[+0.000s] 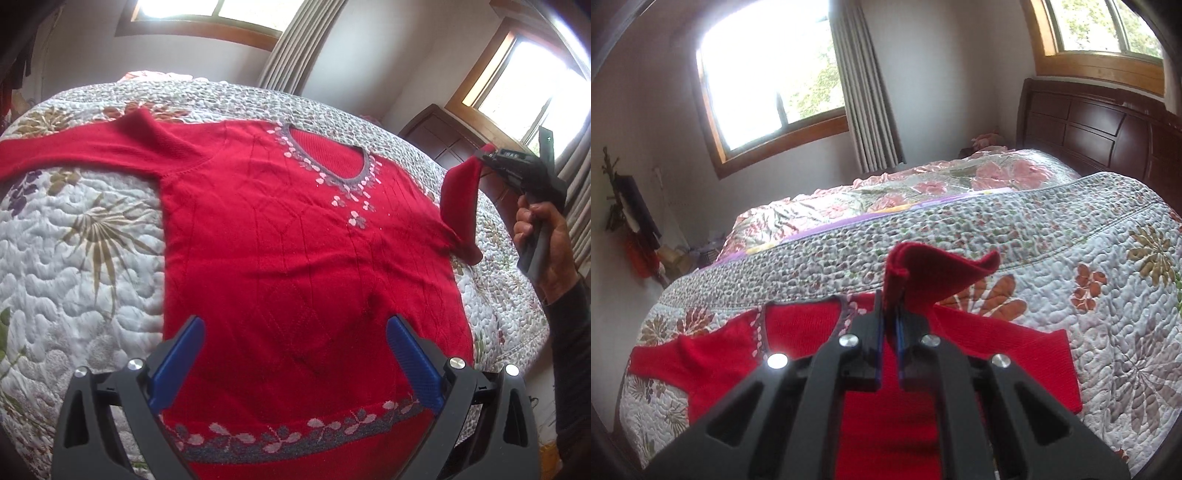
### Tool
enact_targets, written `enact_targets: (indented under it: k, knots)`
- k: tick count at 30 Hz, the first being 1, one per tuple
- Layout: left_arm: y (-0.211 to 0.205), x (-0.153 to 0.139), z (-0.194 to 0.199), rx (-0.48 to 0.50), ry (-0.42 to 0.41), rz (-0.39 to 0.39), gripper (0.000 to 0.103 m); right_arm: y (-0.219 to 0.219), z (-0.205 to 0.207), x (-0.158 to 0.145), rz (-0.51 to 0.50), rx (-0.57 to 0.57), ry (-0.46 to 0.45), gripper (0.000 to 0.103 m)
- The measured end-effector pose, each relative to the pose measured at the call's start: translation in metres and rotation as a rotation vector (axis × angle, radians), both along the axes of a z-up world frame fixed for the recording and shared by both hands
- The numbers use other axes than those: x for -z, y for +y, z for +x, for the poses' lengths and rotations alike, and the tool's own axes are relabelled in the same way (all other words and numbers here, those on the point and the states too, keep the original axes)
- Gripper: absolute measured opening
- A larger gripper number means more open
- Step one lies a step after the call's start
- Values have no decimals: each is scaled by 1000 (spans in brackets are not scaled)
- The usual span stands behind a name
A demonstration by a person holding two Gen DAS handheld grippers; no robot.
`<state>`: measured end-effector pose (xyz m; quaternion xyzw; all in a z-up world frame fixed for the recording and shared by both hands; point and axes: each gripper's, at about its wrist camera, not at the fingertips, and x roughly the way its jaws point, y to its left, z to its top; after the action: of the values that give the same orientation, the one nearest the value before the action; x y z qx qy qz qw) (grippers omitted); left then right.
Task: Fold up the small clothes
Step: 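Carry the held sleeve across the sweater chest toward the V-neck with the right tool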
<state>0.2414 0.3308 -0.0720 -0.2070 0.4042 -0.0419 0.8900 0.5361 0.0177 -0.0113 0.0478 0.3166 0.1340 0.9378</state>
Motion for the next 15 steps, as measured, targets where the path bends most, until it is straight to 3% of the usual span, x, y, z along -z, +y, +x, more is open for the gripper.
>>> enact_targets:
  k: [7, 11, 13, 15]
  knots:
    - [35, -5, 45, 3, 33, -119, 99, 101, 3, 74, -275, -146, 68, 4]
    - [52, -16, 79, 8, 9, -241, 99, 136, -1, 114, -410, -208, 96, 4]
    - [57, -18, 100, 19, -3, -336, 99, 140, -4, 126, -416, -240, 122, 13]
    - [55, -23, 123, 39, -12, -378, 99, 135, -14, 129, -369, -265, 128, 30]
